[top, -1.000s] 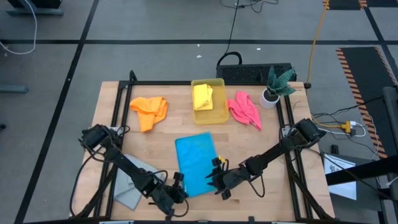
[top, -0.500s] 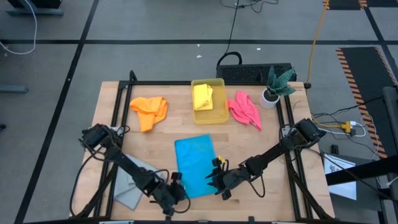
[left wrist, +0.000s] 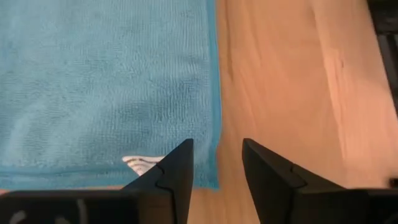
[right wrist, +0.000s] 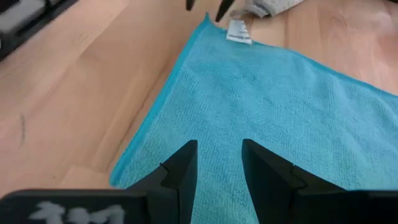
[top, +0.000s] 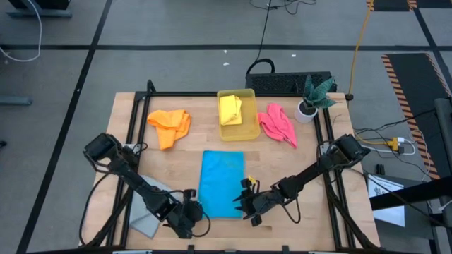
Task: Fold microfiber towels
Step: Fold the blue microfiber towel
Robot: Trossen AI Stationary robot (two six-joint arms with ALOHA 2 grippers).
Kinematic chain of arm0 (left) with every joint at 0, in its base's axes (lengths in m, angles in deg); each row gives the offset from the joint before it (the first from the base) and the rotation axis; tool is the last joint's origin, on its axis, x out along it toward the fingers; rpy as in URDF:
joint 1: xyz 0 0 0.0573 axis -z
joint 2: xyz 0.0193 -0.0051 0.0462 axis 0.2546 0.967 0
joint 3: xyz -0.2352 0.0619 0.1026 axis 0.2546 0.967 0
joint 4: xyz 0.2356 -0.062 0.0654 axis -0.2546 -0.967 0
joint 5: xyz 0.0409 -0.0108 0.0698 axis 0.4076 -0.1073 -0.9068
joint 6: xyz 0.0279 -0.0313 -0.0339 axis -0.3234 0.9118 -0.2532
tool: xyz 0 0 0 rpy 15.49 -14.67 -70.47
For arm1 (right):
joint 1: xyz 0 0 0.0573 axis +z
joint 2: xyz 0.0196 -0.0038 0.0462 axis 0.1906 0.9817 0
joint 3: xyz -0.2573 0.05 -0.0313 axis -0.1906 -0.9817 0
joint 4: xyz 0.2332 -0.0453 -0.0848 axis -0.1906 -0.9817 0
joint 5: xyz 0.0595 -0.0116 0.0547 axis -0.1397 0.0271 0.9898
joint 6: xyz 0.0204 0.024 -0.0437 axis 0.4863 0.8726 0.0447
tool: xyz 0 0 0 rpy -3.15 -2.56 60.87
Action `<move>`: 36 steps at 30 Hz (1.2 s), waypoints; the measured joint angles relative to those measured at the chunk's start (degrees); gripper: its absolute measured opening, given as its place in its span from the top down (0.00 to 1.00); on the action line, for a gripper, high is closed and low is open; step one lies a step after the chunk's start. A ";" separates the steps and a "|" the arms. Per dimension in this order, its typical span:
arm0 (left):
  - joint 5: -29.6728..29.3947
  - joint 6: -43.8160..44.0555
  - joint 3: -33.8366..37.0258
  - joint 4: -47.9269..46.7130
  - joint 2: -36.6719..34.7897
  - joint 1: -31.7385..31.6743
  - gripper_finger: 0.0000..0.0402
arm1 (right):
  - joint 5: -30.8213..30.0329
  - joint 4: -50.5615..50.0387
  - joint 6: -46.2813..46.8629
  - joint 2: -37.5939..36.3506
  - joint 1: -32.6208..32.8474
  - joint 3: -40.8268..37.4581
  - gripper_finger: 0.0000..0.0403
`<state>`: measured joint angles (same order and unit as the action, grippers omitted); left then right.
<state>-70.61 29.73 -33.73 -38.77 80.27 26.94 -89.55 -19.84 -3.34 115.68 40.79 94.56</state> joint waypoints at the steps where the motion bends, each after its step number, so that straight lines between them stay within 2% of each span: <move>1: -0.51 -0.05 0.00 0.29 -0.12 0.14 0.65 | 0.02 0.08 1.58 0.00 -0.21 0.00 0.71; 3: -2.08 -1.66 -0.07 1.00 -0.17 0.18 0.65 | 0.04 0.10 5.61 0.02 -1.11 0.00 0.71; 6: -9.89 -6.13 0.07 3.14 0.43 -0.27 0.65 | 0.02 0.20 10.40 0.50 -2.76 0.00 0.71; 7: -10.55 -6.97 0.13 4.85 1.22 -1.16 0.65 | 0.02 -0.42 11.37 0.57 -3.32 0.00 0.71; 13: -3.50 -8.11 0.33 5.58 4.62 -6.45 0.65 | 0.07 -6.20 13.38 1.14 -4.94 0.00 0.71; 19: -2.80 -0.96 0.22 1.01 4.67 -6.00 0.65 | -0.30 -14.75 13.72 -0.17 -4.05 0.09 0.71; 25: -5.34 -6.36 0.46 9.25 4.84 -3.04 0.65 | -3.98 -24.69 13.63 -4.67 -2.11 -0.10 0.71; 30: -6.68 -13.61 0.39 15.88 4.84 -2.82 0.65 | -4.47 -17.58 9.37 -6.82 0.67 -0.07 0.71; 33: -8.19 -17.11 0.39 18.48 4.84 -3.08 0.65 | 0.05 -11.92 3.77 -5.37 2.26 -0.02 0.71; 36: -6.82 -23.25 0.39 20.90 5.20 -3.21 0.65 | 3.14 -11.38 -0.86 -3.68 3.81 -0.02 0.71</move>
<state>-77.43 6.48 -33.33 -17.87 85.48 23.73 -86.42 -31.22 -4.21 111.99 44.60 94.54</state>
